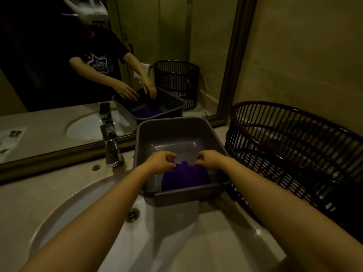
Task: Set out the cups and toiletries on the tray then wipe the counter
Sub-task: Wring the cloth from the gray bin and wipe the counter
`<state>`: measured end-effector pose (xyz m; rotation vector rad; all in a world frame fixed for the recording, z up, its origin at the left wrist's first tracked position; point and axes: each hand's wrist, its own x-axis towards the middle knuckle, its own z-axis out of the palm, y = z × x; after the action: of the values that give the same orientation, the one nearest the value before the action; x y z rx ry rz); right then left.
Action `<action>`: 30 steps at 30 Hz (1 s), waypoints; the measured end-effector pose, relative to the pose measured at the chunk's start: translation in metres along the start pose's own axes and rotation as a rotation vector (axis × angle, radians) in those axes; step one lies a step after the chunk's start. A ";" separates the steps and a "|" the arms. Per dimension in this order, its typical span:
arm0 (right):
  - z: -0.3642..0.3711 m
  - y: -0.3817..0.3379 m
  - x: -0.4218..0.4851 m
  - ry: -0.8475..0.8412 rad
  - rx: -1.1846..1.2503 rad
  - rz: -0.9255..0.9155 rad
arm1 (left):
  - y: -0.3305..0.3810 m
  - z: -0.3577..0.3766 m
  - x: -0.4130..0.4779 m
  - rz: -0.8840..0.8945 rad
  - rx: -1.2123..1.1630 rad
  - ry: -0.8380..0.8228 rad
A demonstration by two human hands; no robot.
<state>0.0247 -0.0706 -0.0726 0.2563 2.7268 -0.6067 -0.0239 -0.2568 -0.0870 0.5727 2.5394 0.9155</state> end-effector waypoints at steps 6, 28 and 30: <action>0.010 0.019 0.057 -0.157 -0.170 0.058 | -0.019 0.022 0.064 -0.011 0.289 -0.211; 0.037 0.022 0.111 -0.382 -0.308 -0.031 | -0.028 0.054 0.112 0.019 0.508 -0.445; 0.032 0.022 0.105 -0.374 -0.273 -0.042 | -0.028 0.049 0.109 0.032 0.476 -0.443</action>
<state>-0.0582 -0.0548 -0.1456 0.0140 2.4172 -0.2537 -0.0992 -0.1982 -0.1633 0.8459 2.3291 0.1476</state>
